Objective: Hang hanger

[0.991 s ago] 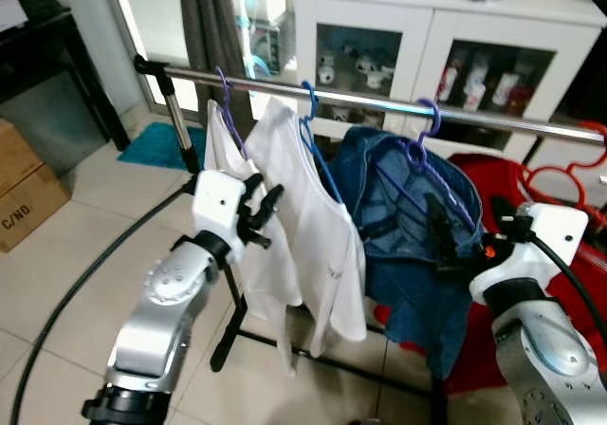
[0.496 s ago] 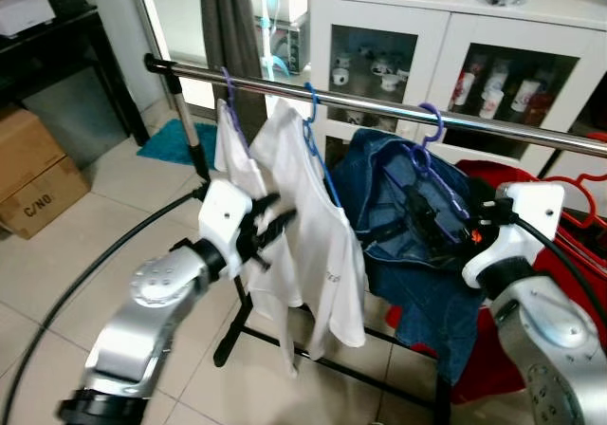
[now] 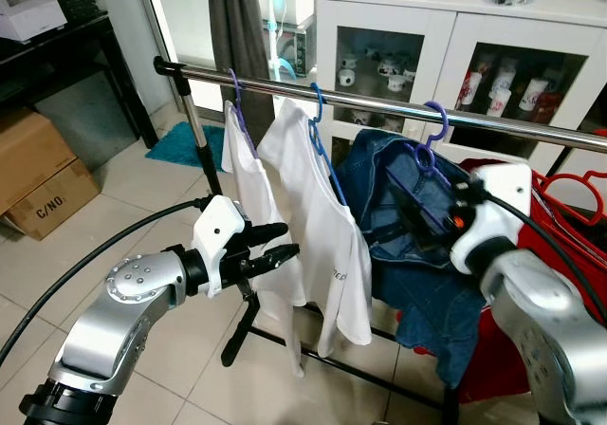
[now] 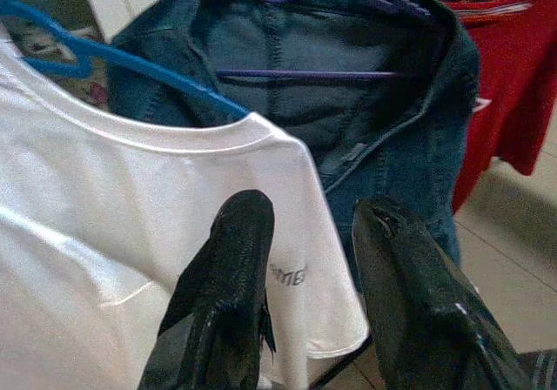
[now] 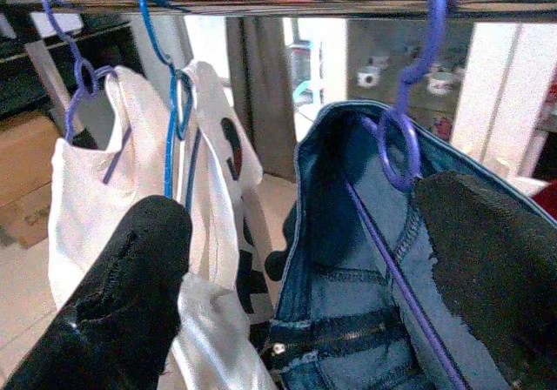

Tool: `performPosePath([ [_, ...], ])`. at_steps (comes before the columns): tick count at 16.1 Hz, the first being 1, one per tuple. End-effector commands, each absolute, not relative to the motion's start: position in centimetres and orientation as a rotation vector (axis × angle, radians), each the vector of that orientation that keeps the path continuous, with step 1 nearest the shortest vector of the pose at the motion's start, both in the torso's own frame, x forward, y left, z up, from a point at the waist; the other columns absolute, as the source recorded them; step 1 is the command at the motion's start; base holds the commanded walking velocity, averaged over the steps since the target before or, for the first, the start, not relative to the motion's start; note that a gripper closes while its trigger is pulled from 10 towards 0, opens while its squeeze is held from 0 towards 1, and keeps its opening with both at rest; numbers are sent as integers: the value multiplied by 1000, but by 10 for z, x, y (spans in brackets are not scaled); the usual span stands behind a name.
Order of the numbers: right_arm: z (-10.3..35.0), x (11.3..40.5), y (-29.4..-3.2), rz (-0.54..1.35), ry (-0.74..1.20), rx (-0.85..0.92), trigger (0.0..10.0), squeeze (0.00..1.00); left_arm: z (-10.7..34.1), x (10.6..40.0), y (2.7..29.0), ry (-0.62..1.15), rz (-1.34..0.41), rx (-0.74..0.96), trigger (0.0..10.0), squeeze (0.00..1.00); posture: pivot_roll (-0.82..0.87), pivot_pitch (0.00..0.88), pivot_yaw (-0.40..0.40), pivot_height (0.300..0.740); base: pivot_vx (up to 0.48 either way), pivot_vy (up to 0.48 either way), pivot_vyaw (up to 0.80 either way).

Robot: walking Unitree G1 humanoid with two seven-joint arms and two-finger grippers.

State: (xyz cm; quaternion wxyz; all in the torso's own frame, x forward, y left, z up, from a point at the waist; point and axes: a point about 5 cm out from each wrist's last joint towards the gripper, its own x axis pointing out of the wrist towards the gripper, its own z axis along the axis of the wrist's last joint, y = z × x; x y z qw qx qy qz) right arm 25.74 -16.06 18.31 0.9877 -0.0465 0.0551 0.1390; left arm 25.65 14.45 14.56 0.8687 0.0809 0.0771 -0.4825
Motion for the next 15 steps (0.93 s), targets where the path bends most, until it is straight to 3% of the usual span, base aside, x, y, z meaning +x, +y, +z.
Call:
performPosePath([
  [1, 183, 262, -158, 314, 134, -104, 10000, 0, 150, 255, 142, 148, -1036, 175, 10000, 0, -72, 35, 68, 740, 0, 0, 0],
  [15, 186, 316, -167, 371, 180, -135, 10000, 0, 152, 249, 136, 137, -1070, 151, 10000, 0, -52, 32, 43, 740, 0, 0, 0],
])
